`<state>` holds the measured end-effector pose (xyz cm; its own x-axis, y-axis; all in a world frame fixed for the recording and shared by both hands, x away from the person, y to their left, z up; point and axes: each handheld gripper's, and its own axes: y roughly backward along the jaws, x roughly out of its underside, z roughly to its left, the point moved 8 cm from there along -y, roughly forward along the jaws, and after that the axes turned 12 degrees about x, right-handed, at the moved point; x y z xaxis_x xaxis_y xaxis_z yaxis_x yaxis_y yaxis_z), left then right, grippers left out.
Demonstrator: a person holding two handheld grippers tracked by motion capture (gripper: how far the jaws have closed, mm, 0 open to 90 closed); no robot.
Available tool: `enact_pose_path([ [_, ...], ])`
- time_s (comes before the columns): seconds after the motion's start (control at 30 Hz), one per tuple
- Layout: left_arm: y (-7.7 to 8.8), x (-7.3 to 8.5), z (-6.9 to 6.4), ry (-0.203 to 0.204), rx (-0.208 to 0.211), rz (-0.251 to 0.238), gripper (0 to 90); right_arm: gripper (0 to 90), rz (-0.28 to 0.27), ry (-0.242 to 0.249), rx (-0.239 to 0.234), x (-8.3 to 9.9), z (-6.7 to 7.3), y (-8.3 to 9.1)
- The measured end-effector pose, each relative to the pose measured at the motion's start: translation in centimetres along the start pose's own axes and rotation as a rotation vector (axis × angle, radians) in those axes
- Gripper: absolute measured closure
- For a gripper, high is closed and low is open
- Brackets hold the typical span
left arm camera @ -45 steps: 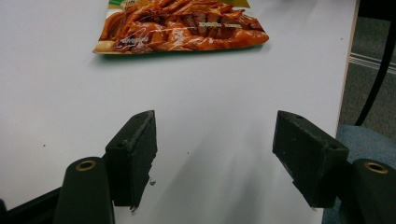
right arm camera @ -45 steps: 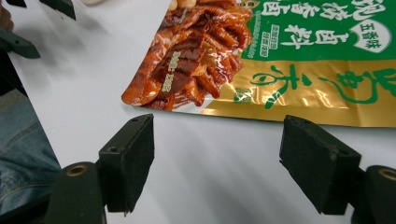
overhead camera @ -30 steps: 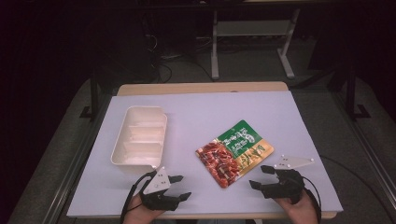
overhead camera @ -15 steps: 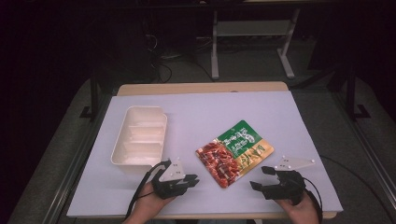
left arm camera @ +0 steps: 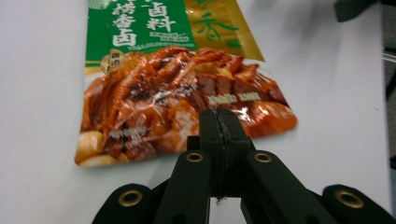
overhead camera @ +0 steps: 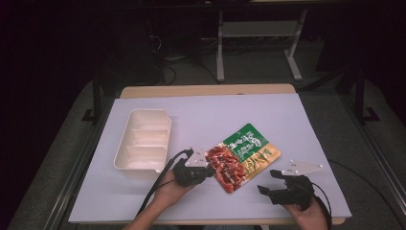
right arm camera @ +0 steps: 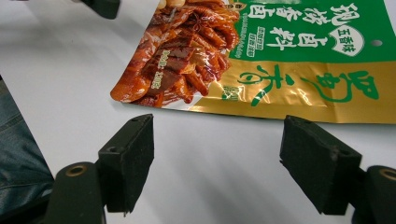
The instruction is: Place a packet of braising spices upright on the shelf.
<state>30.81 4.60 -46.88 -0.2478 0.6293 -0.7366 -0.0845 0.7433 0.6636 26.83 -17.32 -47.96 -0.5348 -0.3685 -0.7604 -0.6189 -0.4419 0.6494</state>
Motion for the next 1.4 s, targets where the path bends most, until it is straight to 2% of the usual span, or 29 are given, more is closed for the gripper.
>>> enact_pose_path([
  [0.23,-1.2,-1.0,2.0,0.024,-0.039,0.035,90.0,25.2,-0.001,0.011,0.005,-0.1,-0.1,-0.1],
  [0.43,-2.6,-0.8,3.4,0.050,-0.068,0.106,90.0,25.2,0.019,0.015,0.020,0.1,-0.3,-0.4],
  [0.57,-3.3,0.1,3.8,0.079,-0.062,0.161,90.0,25.0,0.017,0.007,0.027,0.1,-0.6,-0.4],
  [0.67,-3.4,0.2,3.8,0.109,-0.046,0.165,90.0,25.0,0.019,-0.009,0.027,0.1,-0.8,-0.5],
  [0.8,-3.6,0.4,3.7,0.094,-0.064,0.188,90.0,23.9,0.038,-0.021,0.050,0.3,-1.2,-0.8],
  [0.9,-3.7,0.4,3.7,0.084,-0.077,0.193,90.0,22.6,0.050,-0.047,0.068,0.4,-1.6,-1.0],
  [0.93,-3.7,0.4,3.6,0.084,-0.078,0.194,90.0,22.5,0.039,-0.043,0.076,0.3,-1.9,-1.1],
  [1.07,-3.7,0.4,3.7,0.088,-0.069,0.191,90.0,21.8,0.044,-0.082,0.095,0.4,-2.7,-1.2],
  [1.23,-3.7,0.4,3.8,0.086,-0.063,0.183,90.0,21.6,0.053,-0.144,0.096,0.1,-4.0,-2.2],
  [1.4,-3.7,0.4,3.7,0.067,-0.075,0.187,90.0,22.0,0.086,-0.174,0.080,0.0,-4.5,-3.4],
])
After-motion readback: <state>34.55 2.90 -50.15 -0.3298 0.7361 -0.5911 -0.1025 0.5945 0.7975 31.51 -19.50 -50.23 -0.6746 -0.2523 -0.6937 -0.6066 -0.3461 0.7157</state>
